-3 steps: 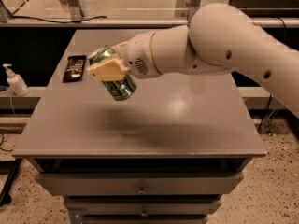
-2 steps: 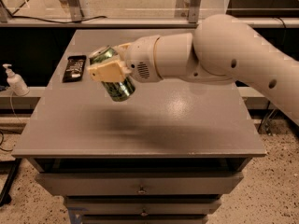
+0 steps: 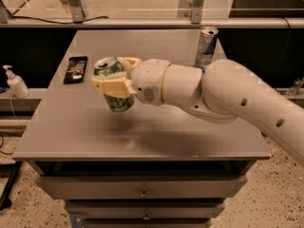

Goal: Place green can upright

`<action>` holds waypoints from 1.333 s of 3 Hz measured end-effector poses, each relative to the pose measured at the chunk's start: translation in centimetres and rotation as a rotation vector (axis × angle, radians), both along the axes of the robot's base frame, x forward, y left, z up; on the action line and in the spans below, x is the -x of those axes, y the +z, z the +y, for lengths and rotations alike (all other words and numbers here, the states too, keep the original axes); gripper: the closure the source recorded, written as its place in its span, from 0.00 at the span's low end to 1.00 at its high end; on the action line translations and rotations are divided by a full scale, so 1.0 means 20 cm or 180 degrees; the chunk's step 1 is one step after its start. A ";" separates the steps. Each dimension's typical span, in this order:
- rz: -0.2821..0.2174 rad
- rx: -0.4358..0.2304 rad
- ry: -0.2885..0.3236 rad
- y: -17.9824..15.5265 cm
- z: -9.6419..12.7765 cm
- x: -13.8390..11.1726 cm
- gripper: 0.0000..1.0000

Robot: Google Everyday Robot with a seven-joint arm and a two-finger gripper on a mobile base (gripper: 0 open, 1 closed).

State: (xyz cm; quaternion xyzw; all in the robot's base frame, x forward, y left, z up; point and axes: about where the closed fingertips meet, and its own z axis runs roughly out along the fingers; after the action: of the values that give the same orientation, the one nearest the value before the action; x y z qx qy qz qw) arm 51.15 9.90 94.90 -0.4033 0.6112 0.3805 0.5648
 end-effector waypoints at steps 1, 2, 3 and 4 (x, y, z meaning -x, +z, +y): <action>-0.0139 -0.0161 -0.0010 -0.04 -0.02 -0.01 1.00; -0.0210 -0.0241 0.0018 -0.10 -0.03 -0.03 1.00; -0.0221 -0.0327 0.0014 -0.16 -0.03 -0.03 1.00; -0.0219 -0.0358 -0.0017 -0.20 -0.05 -0.03 0.84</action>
Offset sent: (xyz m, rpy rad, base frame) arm 0.0121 -0.0103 -0.0363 0.1033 -0.0876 0.0104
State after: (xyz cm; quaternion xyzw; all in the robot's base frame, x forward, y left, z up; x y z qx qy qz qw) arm 51.76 8.87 90.83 -0.3821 0.5701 0.3986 0.6083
